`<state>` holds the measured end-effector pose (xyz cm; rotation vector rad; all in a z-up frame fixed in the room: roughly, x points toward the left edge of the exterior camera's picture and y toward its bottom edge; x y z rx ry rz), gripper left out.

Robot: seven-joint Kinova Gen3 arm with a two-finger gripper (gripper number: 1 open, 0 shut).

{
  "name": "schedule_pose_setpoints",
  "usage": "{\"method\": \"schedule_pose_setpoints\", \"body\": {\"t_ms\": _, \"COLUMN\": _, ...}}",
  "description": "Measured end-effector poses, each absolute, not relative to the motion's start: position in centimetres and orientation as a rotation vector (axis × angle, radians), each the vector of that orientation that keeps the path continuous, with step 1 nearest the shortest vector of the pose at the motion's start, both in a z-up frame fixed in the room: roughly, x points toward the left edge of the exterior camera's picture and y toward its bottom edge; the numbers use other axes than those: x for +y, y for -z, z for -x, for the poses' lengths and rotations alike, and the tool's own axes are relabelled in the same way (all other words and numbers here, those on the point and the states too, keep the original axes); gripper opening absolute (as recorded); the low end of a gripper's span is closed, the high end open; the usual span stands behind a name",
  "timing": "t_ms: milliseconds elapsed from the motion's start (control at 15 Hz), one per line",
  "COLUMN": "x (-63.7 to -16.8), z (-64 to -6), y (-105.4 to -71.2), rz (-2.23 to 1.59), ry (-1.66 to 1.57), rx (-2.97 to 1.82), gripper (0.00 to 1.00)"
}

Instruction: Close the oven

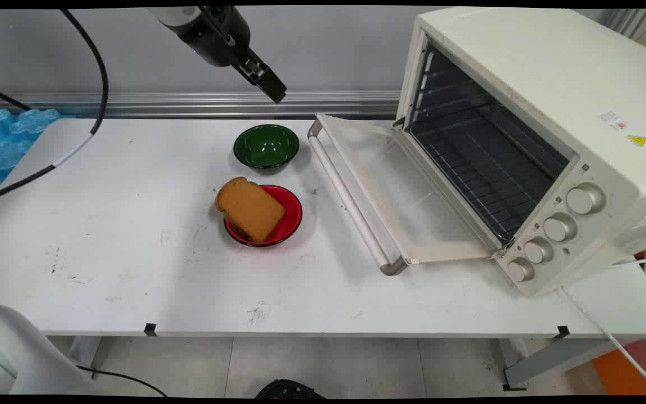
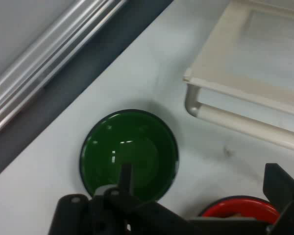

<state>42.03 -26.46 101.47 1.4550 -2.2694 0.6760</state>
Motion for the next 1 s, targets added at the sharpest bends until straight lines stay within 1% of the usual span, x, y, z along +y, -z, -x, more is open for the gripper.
{"method": "schedule_pose_setpoints", "body": {"t_ms": 533, "x": -24.8, "z": -40.4, "y": -98.9, "rz": -1.289, "ry": -0.458, "rx": -2.389, "gripper": 1.0}}
{"method": "schedule_pose_setpoints", "body": {"t_ms": 1000, "x": -23.4, "z": -39.5, "y": -95.4, "rz": -1.136, "ry": -0.314, "rx": -2.47, "gripper": 1.0}}
